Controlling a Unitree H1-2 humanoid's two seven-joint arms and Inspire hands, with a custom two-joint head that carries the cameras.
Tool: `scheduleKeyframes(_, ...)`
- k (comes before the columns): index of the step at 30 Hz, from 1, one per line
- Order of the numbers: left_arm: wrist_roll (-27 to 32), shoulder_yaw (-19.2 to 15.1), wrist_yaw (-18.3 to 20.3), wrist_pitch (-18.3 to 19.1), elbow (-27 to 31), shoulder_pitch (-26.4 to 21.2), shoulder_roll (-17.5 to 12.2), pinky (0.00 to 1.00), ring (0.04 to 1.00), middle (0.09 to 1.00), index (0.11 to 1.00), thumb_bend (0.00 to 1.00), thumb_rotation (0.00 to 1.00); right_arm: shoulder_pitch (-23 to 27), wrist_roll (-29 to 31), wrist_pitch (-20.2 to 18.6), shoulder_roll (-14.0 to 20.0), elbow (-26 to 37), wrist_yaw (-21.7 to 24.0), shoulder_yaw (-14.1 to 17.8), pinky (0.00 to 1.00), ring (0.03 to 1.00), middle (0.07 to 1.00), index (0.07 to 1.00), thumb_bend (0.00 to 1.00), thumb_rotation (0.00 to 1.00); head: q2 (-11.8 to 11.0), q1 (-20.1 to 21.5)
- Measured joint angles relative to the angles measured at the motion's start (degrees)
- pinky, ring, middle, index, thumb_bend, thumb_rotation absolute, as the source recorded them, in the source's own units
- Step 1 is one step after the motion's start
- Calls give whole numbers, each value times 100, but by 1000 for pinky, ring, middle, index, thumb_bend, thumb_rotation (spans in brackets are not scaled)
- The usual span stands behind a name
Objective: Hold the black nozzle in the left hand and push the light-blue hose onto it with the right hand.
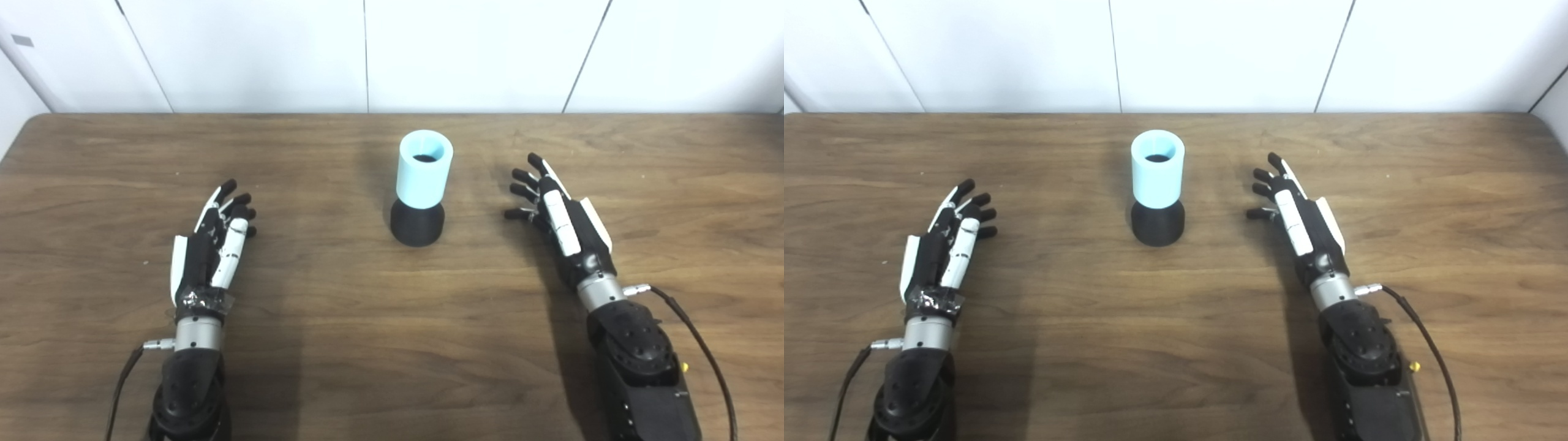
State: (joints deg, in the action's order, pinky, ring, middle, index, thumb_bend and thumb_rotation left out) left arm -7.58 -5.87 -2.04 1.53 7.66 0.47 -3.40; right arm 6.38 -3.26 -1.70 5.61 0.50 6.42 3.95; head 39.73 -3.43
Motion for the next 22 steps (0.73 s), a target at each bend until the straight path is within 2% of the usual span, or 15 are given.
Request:
scheduleKeyframes(3, 9, 19, -7, -105, -107, -26, -38, 806, 814, 850, 905, 371, 684, 25, 15, 333, -52, -221, -145, 20, 694, 793, 811, 907, 384, 1000, -62, -18)
scheduleKeyframes(7, 40, 15, -15, -256, -237, -66, -75, 798, 805, 844, 898, 349, 642, 68, 37, 585, -119, -411, -311, 31, 669, 760, 763, 870, 374, 1000, -281, -9)
scheduleKeyframes(10, 48, 17, -15, -323, -297, -95, -103, 787, 799, 842, 895, 337, 609, 144, 145, 660, -148, -508, -417, 79, 655, 750, 740, 839, 352, 999, -370, 9)
scheduleKeyframes(22, 102, 19, -1, -411, -384, -128, -200, 732, 757, 808, 877, 348, 577, 285, 615, 848, -423, -662, -717, 286, 548, 600, 592, 687, 273, 841, -581, 61)
